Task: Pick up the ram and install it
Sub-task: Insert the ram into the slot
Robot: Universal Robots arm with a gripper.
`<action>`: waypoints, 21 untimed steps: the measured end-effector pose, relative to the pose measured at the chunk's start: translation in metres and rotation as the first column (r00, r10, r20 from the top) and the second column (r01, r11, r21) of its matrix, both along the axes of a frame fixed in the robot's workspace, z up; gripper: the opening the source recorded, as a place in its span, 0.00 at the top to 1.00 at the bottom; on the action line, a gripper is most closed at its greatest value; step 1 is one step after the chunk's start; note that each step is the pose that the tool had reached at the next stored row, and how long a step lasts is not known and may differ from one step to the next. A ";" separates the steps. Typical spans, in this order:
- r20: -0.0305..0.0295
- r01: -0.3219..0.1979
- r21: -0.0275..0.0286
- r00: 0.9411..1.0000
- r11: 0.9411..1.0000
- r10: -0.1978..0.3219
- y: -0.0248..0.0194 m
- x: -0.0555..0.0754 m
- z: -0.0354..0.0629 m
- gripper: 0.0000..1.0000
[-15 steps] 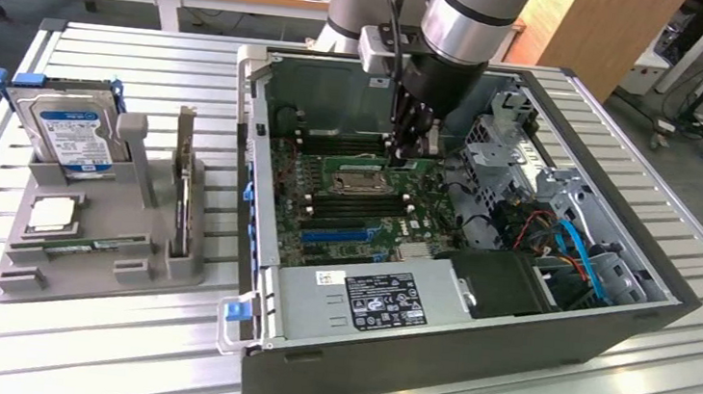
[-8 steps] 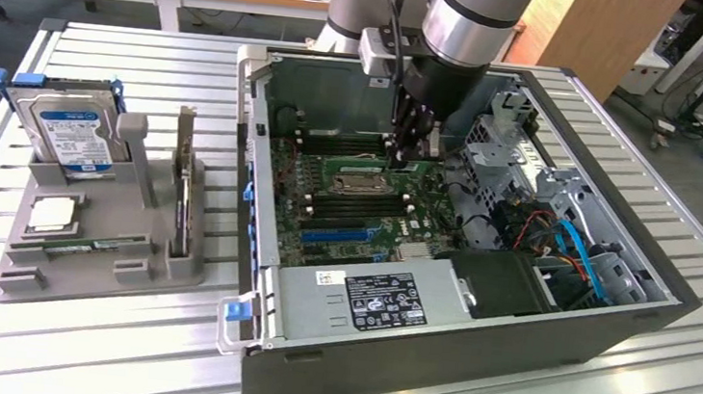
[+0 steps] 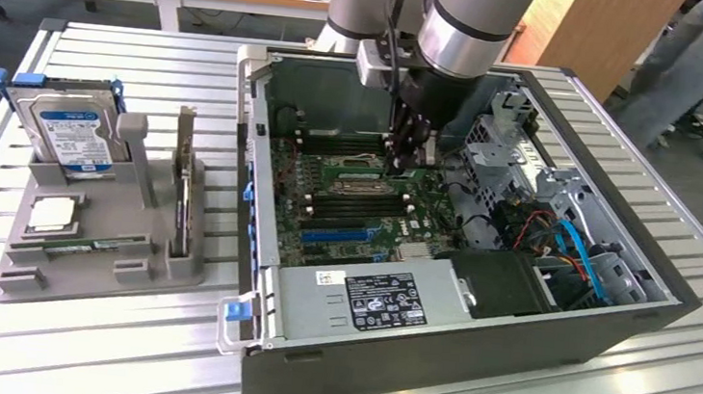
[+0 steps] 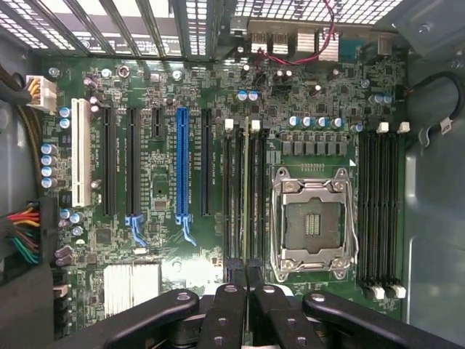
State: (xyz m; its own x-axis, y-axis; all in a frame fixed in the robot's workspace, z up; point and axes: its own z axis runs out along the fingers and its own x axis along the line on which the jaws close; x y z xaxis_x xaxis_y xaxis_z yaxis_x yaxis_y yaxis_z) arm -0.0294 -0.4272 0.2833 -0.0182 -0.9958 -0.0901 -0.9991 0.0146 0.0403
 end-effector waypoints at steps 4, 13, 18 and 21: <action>0.000 0.000 0.000 1.000 1.000 0.000 0.0000 0.000 -0.0010 0.88; 0.000 0.000 0.000 1.000 1.000 0.000 0.0000 0.000 -0.0060 0.88; 0.000 0.000 0.000 1.000 1.000 0.000 0.0000 0.000 -0.0087 0.88; 0.000 0.000 0.000 1.000 1.000 0.000 -0.0001 0.000 -0.0089 0.88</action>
State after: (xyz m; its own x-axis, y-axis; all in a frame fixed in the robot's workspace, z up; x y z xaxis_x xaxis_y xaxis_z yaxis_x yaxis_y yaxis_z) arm -0.0294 -0.4272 0.2744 -0.0182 -0.9958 -0.0901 -0.9991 0.0146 0.0403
